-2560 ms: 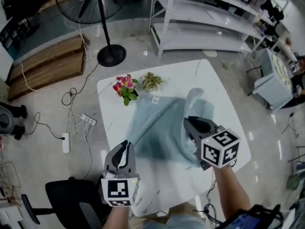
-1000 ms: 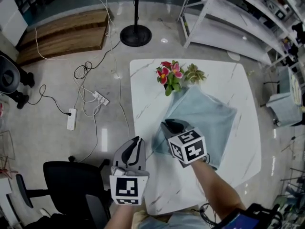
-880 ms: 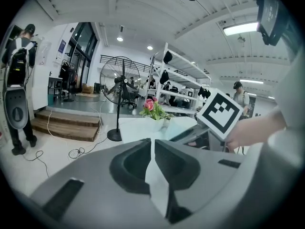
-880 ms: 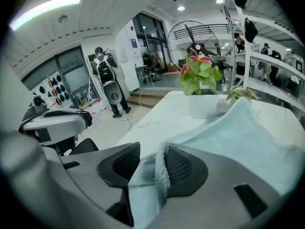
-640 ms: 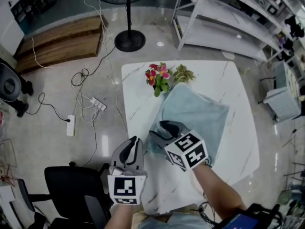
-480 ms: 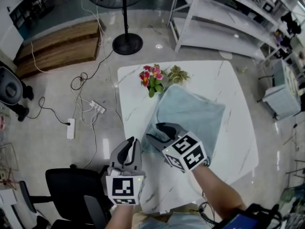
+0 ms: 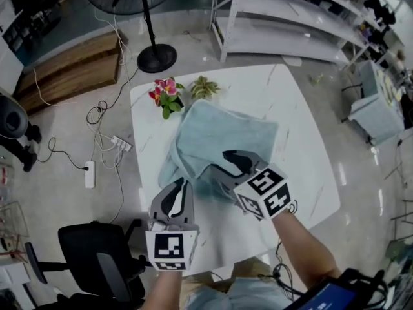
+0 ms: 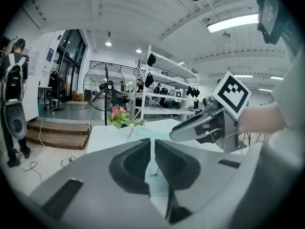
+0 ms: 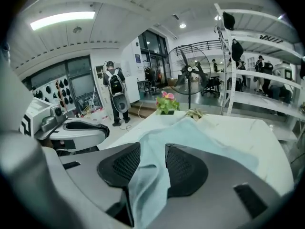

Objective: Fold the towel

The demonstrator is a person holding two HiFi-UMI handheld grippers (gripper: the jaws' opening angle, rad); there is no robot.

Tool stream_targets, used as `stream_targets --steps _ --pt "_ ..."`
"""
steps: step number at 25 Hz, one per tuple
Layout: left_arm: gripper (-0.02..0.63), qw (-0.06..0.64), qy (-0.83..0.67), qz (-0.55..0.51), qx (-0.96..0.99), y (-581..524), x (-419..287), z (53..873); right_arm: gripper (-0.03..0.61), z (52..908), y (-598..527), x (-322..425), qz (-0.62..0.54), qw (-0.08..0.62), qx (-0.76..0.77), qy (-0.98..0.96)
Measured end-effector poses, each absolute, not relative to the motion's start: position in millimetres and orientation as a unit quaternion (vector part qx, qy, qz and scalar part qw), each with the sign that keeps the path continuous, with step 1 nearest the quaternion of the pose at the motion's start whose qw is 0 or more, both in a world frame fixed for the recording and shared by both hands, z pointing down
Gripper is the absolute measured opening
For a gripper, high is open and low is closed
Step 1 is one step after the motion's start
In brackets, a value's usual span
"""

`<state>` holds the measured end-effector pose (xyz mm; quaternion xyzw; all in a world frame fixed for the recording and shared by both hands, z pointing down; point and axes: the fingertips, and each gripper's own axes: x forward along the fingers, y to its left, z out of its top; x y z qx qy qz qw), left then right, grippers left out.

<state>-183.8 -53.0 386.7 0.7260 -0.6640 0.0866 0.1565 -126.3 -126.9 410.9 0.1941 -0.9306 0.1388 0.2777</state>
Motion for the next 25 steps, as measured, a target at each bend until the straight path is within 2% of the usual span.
stream_targets --steps 6,11,16,25 --pt "0.029 0.175 -0.681 0.101 0.704 -48.6 -139.1 411.2 0.179 431.8 -120.3 -34.6 0.157 0.291 0.200 -0.922" --pt "0.047 0.192 -0.726 0.123 0.649 -39.9 -169.8 436.1 0.173 455.0 -89.1 11.7 0.171 0.311 0.182 -0.917" --pt "0.161 0.222 -0.740 0.121 0.623 -53.0 -193.8 454.3 0.167 458.5 -83.6 11.2 0.162 0.311 0.174 -0.920" --pt "0.189 0.289 -0.741 0.116 0.595 -92.5 -206.7 485.2 0.166 454.3 -94.0 -6.5 0.148 0.315 0.174 -0.921"
